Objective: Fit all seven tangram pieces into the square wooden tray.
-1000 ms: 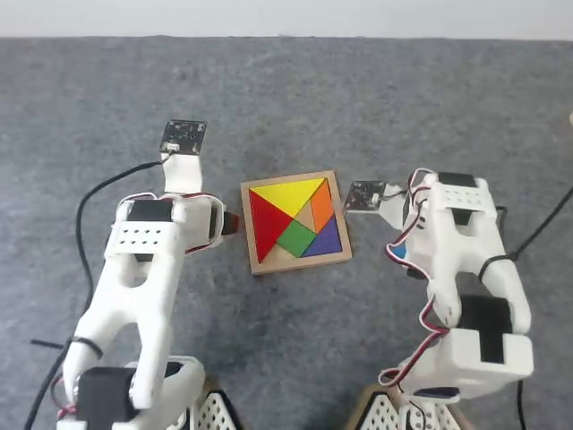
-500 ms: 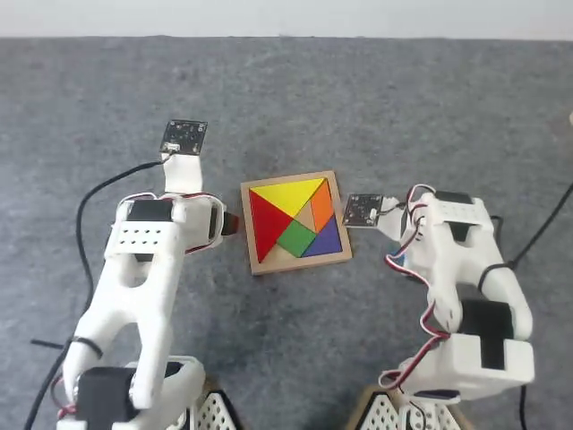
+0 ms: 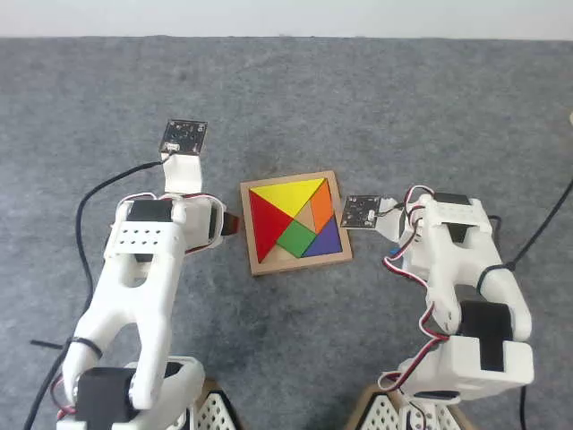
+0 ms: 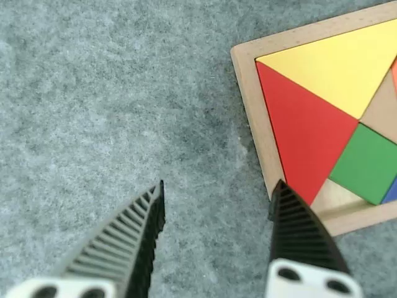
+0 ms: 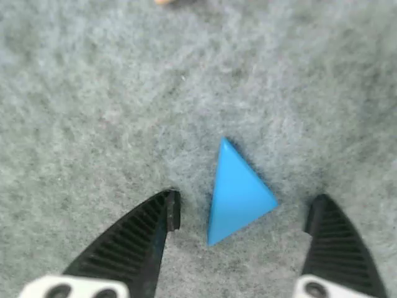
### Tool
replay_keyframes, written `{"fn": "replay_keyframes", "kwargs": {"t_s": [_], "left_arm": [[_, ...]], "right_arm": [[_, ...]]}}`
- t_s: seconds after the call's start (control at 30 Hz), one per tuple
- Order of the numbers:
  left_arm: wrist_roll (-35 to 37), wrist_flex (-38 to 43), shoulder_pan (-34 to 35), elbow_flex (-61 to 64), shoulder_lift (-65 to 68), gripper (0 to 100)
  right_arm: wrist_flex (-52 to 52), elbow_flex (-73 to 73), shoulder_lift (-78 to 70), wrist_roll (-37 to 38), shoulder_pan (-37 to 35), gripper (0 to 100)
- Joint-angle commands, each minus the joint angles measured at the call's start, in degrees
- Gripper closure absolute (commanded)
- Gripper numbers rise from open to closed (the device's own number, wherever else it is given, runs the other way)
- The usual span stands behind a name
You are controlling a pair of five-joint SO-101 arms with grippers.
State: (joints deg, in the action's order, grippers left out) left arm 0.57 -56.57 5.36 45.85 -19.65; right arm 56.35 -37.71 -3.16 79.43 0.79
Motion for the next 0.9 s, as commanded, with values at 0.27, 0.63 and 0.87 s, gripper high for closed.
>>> {"fn": "replay_keyframes", "kwargs": {"t_s": [0.27, 0.63, 0.87], "left_arm": [[-0.53, 0.88, 0.09, -0.13, -2.37, 73], [-0.53, 0.88, 0.09, -0.13, -2.37, 73], [-0.53, 0.88, 0.09, -0.13, -2.37, 73]], "right_arm": [[0.40, 0.18, 0.04, -0.88, -3.91, 83.2], [0.57, 0.79, 0.04, -0.88, 0.31, 64.4], [1.98, 1.05, -0.04, -0.62, -1.19, 79.9]]}}
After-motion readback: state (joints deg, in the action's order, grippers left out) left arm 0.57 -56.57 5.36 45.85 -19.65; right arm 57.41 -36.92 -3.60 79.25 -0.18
